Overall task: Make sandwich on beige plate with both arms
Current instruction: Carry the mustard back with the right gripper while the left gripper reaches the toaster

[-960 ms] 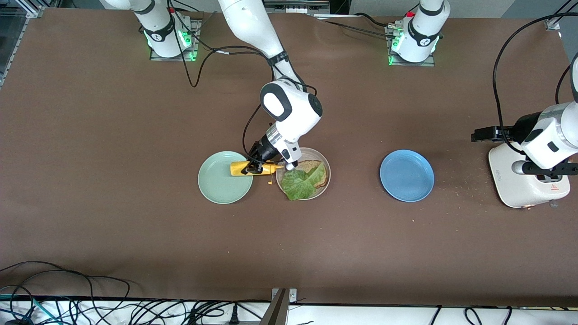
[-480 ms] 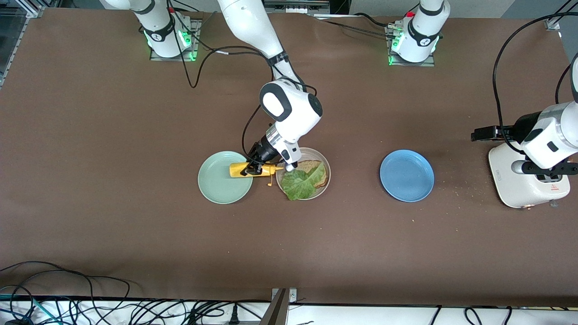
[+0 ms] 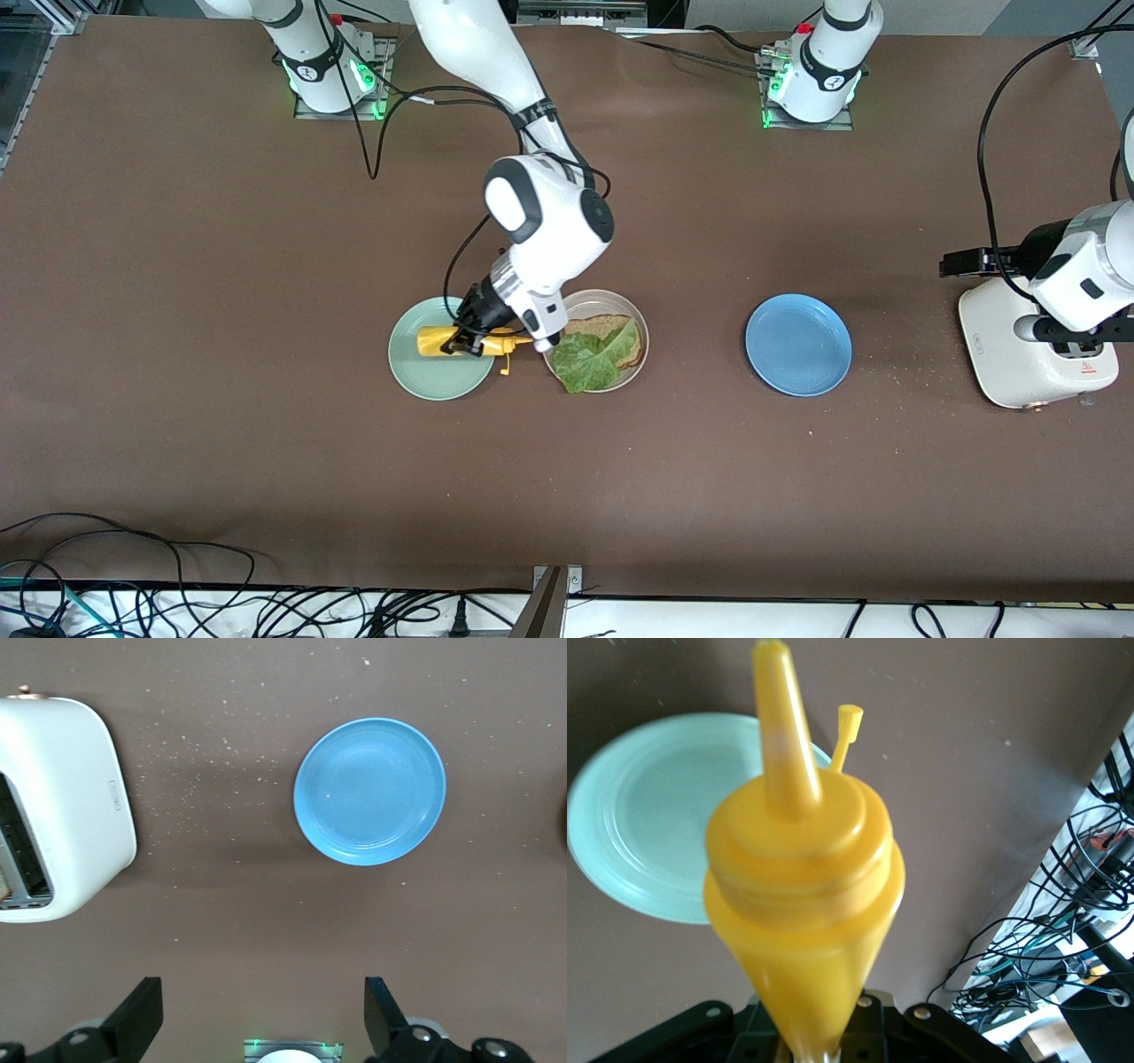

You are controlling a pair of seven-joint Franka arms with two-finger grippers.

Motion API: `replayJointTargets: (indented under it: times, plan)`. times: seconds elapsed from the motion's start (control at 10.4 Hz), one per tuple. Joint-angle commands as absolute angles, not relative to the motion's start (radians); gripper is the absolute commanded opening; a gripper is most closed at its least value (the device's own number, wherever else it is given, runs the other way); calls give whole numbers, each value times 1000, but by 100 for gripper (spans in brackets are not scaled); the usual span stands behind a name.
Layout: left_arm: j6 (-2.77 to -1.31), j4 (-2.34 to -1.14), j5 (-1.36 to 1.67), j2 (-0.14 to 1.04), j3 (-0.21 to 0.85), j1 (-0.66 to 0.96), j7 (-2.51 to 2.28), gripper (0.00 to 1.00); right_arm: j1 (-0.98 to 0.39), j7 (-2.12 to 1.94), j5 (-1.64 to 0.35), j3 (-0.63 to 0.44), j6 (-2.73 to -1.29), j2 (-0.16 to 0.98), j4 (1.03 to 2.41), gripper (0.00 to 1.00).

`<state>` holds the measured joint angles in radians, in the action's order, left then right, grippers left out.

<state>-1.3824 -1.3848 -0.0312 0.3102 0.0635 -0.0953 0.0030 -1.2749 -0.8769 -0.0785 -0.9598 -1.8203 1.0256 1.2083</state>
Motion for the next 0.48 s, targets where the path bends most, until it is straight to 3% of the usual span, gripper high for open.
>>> replayJointTargets:
  times: [0.0,0.38]
  plan:
    - [-1338,-1379,-74,305,58,-116,53,100,-1224,-1020,-292,-1066,-1754,989,1197,0]
    - [-1342,-1390,-175,301,58,-266,297,100,-1061,-1360,-809,-1230,-1648,970,1302,0]
